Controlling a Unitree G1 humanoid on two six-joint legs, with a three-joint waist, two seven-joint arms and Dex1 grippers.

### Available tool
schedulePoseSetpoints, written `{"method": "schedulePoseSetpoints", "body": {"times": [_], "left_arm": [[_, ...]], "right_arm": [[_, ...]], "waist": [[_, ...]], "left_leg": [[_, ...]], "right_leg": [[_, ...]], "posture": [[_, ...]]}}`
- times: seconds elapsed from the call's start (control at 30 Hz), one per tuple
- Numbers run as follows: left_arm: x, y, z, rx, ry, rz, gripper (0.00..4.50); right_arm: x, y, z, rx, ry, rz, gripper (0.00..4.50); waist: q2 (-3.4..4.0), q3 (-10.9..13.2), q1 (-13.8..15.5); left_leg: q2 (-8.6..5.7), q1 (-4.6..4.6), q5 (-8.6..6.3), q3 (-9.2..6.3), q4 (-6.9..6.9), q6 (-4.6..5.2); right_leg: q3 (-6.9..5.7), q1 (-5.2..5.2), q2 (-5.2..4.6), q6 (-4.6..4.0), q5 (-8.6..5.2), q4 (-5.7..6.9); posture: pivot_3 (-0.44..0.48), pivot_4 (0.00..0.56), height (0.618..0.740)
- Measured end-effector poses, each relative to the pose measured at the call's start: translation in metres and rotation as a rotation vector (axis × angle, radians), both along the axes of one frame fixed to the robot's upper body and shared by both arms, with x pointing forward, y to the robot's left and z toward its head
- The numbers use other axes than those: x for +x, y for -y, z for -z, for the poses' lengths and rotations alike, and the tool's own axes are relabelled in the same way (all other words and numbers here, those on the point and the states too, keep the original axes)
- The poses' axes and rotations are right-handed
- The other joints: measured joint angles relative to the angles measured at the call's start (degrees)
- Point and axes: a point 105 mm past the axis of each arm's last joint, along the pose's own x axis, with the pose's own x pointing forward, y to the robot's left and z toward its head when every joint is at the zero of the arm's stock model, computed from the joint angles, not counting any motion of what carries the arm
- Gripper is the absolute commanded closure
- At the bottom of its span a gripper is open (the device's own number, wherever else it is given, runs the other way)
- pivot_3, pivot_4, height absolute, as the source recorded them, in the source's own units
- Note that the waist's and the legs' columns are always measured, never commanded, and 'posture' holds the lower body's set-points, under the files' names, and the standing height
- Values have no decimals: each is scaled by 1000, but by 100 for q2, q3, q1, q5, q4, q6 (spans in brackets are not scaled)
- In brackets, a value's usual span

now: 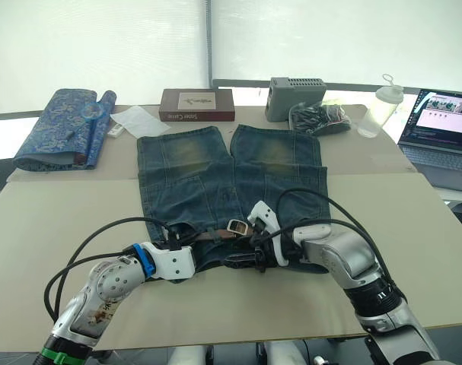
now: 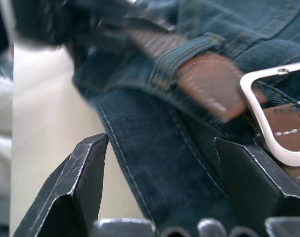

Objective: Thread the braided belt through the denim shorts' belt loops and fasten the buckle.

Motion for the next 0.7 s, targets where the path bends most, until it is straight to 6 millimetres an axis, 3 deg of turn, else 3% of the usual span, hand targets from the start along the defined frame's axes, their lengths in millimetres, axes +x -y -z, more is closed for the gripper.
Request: {"method": "schedulePoseSetpoints", "body": {"times": [0.57, 0.7], "left_arm": [[4, 9, -3, -31, 112, 16, 4415], [4, 11, -3, -40, 124, 26, 4500]], "right_arm": [[13, 6, -34, 304, -222, 204, 724], [15, 5, -42, 331, -234, 209, 1851]], "waist": [[4, 1, -7], [7, 1, -8]], "left_leg": [[0, -3, 0, 0, -5, 0], [0, -3, 0, -1, -7, 0]], "right_leg": [[-1, -6, -5, -1, 1, 1], [-2, -6, -5, -1, 1, 1]], "posture": [[0, 150, 740], [0, 150, 740]]}}
